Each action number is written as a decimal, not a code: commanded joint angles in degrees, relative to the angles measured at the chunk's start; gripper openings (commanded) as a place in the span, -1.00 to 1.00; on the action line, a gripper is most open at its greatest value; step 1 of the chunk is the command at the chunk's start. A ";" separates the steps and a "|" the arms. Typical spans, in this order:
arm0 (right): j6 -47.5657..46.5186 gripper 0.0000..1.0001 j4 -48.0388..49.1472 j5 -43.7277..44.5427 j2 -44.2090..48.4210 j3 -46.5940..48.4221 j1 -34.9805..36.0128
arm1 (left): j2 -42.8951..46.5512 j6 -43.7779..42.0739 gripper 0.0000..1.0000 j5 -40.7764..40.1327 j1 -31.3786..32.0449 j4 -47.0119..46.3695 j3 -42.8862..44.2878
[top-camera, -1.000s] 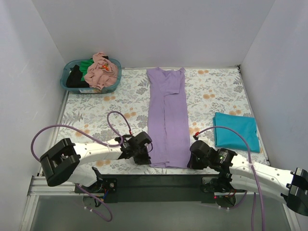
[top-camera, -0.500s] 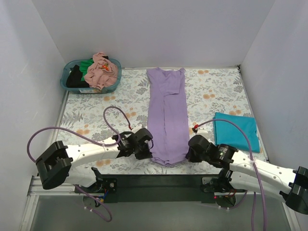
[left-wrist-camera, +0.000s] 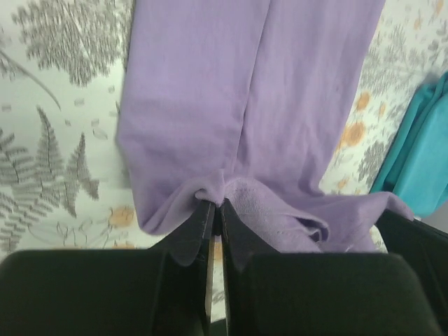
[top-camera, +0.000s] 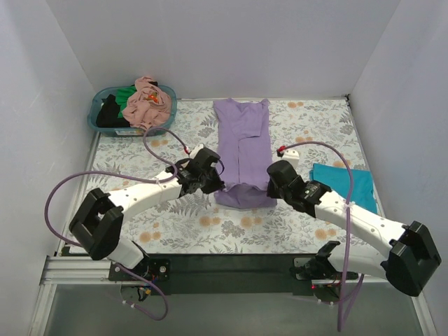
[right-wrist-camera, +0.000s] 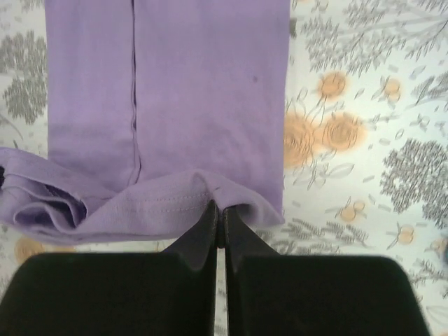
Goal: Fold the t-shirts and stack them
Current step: Fold the tshirt
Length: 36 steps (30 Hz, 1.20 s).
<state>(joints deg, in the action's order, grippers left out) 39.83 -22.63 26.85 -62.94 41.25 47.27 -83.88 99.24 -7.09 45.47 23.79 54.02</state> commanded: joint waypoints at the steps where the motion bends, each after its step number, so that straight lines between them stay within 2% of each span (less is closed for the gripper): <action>1: -7.57 -0.97 10.05 -0.83 -2.89 4.62 -4.63 | -2.78 -3.88 -1.00 -0.64 -2.84 -3.13 5.64; 7: -14.24 -0.97 14.63 -3.99 -10.09 11.12 -10.61 | -10.07 -6.78 -1.00 0.68 -7.59 -4.98 12.42; 15: -18.12 -0.97 20.43 -11.99 -20.72 17.54 -18.51 | -20.18 -10.21 -1.00 2.52 -12.51 -6.30 23.39; 23: -20.41 -0.97 20.96 -13.93 -31.88 26.67 -21.51 | -27.03 -11.53 -1.00 1.73 -14.79 -6.56 29.30; 32: -20.15 -0.97 21.31 -16.83 -39.28 31.60 -23.88 | -32.05 -11.44 -1.00 3.66 -16.91 -6.65 32.90; 34: -20.50 -0.95 21.23 -17.45 -41.11 33.36 -24.15 | -33.02 -11.53 -0.69 4.10 -17.17 -6.65 33.60; 35: -20.50 -0.79 21.05 -17.36 -41.65 33.97 -24.59 | -33.37 -11.53 -0.25 3.93 -17.17 -6.39 34.65; 36: -20.50 -0.30 20.62 -18.32 -42.00 34.59 -24.85 | -33.63 -11.53 -0.11 3.93 -17.26 -5.52 35.18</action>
<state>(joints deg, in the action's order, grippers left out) 20.53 -4.03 10.22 -103.77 71.90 23.40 -117.82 88.09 -3.38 28.71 17.76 85.95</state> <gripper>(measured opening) 0.196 0.376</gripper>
